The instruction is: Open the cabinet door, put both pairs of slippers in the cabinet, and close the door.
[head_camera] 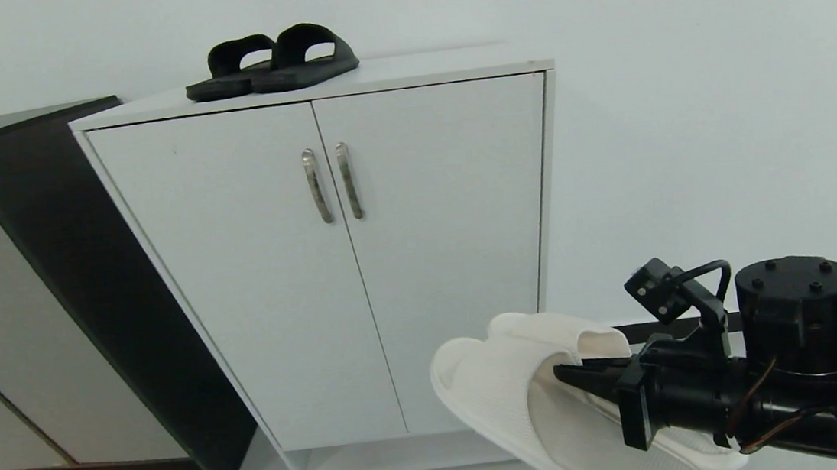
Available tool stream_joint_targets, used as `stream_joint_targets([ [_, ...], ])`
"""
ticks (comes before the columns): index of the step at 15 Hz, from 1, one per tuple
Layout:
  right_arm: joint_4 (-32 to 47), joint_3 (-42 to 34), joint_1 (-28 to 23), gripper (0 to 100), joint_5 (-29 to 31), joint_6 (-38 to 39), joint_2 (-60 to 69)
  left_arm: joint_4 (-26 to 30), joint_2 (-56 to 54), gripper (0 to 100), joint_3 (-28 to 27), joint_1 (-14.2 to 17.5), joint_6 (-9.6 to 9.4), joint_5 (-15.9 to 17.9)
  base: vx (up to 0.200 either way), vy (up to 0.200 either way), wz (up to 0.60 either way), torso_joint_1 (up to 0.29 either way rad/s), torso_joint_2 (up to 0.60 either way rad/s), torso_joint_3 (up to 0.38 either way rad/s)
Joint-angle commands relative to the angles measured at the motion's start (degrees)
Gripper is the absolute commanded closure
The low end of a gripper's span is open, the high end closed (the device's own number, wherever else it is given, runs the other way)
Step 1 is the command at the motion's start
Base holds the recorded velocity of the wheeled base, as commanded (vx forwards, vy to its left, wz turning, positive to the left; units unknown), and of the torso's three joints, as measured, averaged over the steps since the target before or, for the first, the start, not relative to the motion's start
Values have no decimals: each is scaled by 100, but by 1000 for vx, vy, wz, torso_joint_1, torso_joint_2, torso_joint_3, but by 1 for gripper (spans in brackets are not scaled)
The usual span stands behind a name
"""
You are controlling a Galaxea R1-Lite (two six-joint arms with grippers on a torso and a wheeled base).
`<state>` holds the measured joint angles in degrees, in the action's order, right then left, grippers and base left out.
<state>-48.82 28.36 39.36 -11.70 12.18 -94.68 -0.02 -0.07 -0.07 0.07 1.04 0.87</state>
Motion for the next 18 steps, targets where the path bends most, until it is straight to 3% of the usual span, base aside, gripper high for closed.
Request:
stream_joint_targets([
  [1,-57,-58,-8,100,1,-5,-50,2,7,100,7,1,2,1,0,0,0,0,0,0],
  [6,-57,-129,1,100,-43,-242,-41,2,7,100,7,1,2,1,0,0,0,0,0,0],
  [9,-101,-199,1,100,-130,-286,-24,2,7,100,-1,1,2,-7,200,0,0,-2,4,6],
  [17,-268,-339,115,100,-385,-295,196,11,7,100,-1,1,-112,72,0,0,0,0,0,0],
  [18,-268,-339,124,100,-385,-295,205,20,7,0,-1,1,-323,89,0,0,0,0,0,0],
])
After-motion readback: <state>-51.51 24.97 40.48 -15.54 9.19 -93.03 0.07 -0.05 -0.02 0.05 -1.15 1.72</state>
